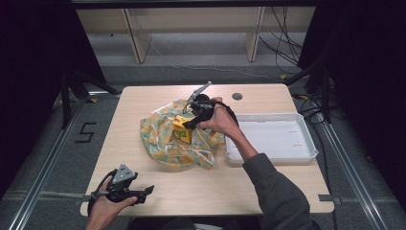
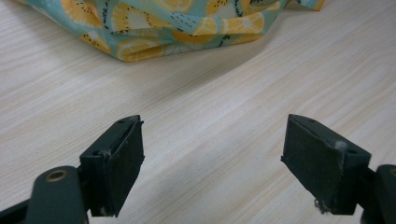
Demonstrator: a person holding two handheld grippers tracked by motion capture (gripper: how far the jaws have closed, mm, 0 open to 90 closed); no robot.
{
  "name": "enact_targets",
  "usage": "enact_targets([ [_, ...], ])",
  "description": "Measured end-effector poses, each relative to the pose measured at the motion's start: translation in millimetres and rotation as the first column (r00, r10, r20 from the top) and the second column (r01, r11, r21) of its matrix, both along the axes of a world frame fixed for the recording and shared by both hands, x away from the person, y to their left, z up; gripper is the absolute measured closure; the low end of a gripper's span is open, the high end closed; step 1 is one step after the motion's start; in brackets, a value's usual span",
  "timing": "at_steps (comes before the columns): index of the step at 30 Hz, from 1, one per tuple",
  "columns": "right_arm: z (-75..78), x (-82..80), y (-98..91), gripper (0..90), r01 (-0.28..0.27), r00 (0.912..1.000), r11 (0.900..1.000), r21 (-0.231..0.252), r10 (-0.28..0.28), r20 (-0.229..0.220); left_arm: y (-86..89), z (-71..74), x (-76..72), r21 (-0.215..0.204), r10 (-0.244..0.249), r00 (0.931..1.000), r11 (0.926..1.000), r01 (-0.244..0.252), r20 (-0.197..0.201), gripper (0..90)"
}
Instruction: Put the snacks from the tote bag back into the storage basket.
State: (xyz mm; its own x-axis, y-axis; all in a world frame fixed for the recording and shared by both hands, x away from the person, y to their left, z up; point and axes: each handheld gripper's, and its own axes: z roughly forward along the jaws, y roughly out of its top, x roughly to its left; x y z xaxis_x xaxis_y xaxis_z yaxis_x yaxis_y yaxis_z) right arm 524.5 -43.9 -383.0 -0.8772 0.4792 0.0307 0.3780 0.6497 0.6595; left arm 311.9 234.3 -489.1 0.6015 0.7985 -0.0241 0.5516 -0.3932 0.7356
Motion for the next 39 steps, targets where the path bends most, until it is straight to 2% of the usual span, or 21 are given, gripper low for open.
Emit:
enact_targets([
  [3, 0.0, 2.2, 1.4, 32.5, -0.001, 1.0000, 1.0000, -0.001, 0.001, 0.010, -0.9, -2.8, -1.9, 0.004, 0.000, 1.0000, 1.0000, 0.000, -0.008, 20.0],
  [4, 0.0, 2.3, 2.4, 32.3, 0.002, 1.0000, 1.0000, -0.002, -0.002, 0.006, -3.4, -4.2, -2.7, -0.016, 0.020, 0.9998, 0.9997, -0.020, 0.003, 20.0],
  [5, -0.4, 3.2, 3.5, 31.9, -0.002, 0.9999, 1.0000, -0.001, 0.002, 0.012, -3.4, -4.2, -2.7, -0.016, 0.020, 0.9998, 0.9997, -0.020, 0.003, 20.0],
  [7, 0.2, 3.7, 4.1, 31.7, 0.002, 0.9999, 0.9999, -0.011, -0.001, 0.012, -2.3, -4.5, -2.9, -0.001, 0.005, 1.0000, 1.0000, -0.005, 0.000, 20.0],
  [9, -0.6, 5.2, 7.0, 31.0, -0.005, 0.9999, 1.0000, 0.001, 0.005, 0.012, -1.3, -5.0, -3.0, 0.007, -0.006, 1.0000, 1.0000, 0.006, -0.003, 19.9],
  [10, 0.5, 5.2, 7.5, 30.9, -0.005, 1.0000, 1.0000, -0.008, 0.005, -0.001, -2.0, -5.7, -3.2, -0.001, -0.002, 1.0000, 1.0000, 0.002, -0.001, 19.9],
  [12, 0.5, 7.6, 9.0, 30.8, -0.008, 0.9999, 0.9999, -0.015, 0.008, 0.011, -2.7, -6.8, -3.8, -0.016, 0.003, 0.9999, 0.9999, -0.003, -0.011, 19.9],
  [13, 0.1, 7.8, 10.3, 30.8, 0.007, 1.0000, 1.0000, -0.004, -0.007, 0.005, -2.7, -6.8, -3.8, -0.016, 0.003, 0.9999, 0.9999, -0.003, -0.011, 19.8],
  [16, 0.6, 9.5, 12.0, 30.8, 0.003, 1.0000, 0.9999, -0.016, -0.003, 0.006, -1.4, -6.7, -3.7, -0.005, -0.008, 0.9999, 1.0000, 0.008, -0.010, 19.8],
  [18, 0.0, 11.5, 14.8, 30.6, -0.009, 0.9999, 0.9997, -0.021, 0.009, 0.012, -2.2, -7.7, -4.0, -0.016, -0.001, 1.0000, 0.9999, 0.001, -0.007, 19.8],
  [19, -0.8, 13.0, 18.0, 30.6, -0.025, 0.9997, 0.9990, -0.037, 0.025, 0.004, -1.5, -7.1, -3.3, 0.005, -0.015, 0.9999, 0.9999, 0.015, 0.001, 19.8],
  [23, -4.1, 16.0, 22.8, 30.6, -0.037, 0.9993, 0.9979, -0.052, 0.037, 0.000, -1.7, -7.5, -3.1, 0.006, -0.012, 0.9999, 0.9999, 0.012, 0.002, 19.8],
  [24, -7.1, 17.0, 25.1, 30.6, -0.030, 0.9994, 0.9976, -0.062, 0.029, -0.018, -2.9, -8.9, -3.1, -0.009, 0.012, 0.9999, 0.9999, -0.012, -0.003, 19.8],
  [25, -8.7, 17.3, 25.7, 30.6, -0.025, 0.9993, 0.9977, -0.062, 0.023, -0.031, -2.0, -8.2, -3.0, -0.003, 0.001, 1.0000, 1.0000, -0.001, -0.004, 19.8],
  [26, -10.7, 19.5, 26.1, 30.5, -0.035, 0.9992, 0.9970, -0.069, 0.034, -0.019, 0.1, -7.5, -2.4, 0.021, -0.016, 0.9998, 0.9996, 0.016, -0.007, 19.8],
  [28, -11.9, 20.2, 26.3, 30.4, -0.033, 0.9991, 0.9970, -0.070, 0.032, -0.028, -0.6, -9.2, -2.4, 0.006, -0.004, 1.0000, 1.0000, 0.004, 0.005, 19.8],
  [29, -14.1, 20.8, 27.3, 30.4, -0.028, 0.9990, 0.9971, -0.071, 0.026, -0.036, 0.3, -8.1, -2.1, 0.019, -0.012, 0.9999, 0.9997, 0.013, -0.007, 19.8],
  [32, -15.8, 21.6, 28.7, 30.3, -0.029, 0.9990, 0.9968, -0.074, 0.027, -0.037, -1.5, -9.1, -2.2, -0.001, 0.001, 1.0000, 1.0000, -0.001, -0.001, 19.8],
  [33, -16.4, 22.5, 29.1, 30.3, -0.036, 0.9990, 0.9967, -0.073, 0.034, -0.030, 0.0, -8.2, -2.0, 0.021, -0.014, 0.9999, 0.9997, 0.014, -0.006, 19.8],
  [34, -16.3, 21.9, 29.4, 30.3, -0.028, 0.9987, 0.9968, -0.074, 0.025, -0.045, -0.3, -8.7, -2.1, 0.016, -0.010, 0.9999, 0.9998, 0.010, -0.001, 19.8],
  [39, -19.4, 23.9, 31.2, 29.9, -0.028, 0.9988, 0.9964, -0.080, 0.025, -0.042, -0.1, -8.7, -2.1, 0.016, -0.008, 1.0000, 0.9998, 0.008, -0.001, 19.8],
])
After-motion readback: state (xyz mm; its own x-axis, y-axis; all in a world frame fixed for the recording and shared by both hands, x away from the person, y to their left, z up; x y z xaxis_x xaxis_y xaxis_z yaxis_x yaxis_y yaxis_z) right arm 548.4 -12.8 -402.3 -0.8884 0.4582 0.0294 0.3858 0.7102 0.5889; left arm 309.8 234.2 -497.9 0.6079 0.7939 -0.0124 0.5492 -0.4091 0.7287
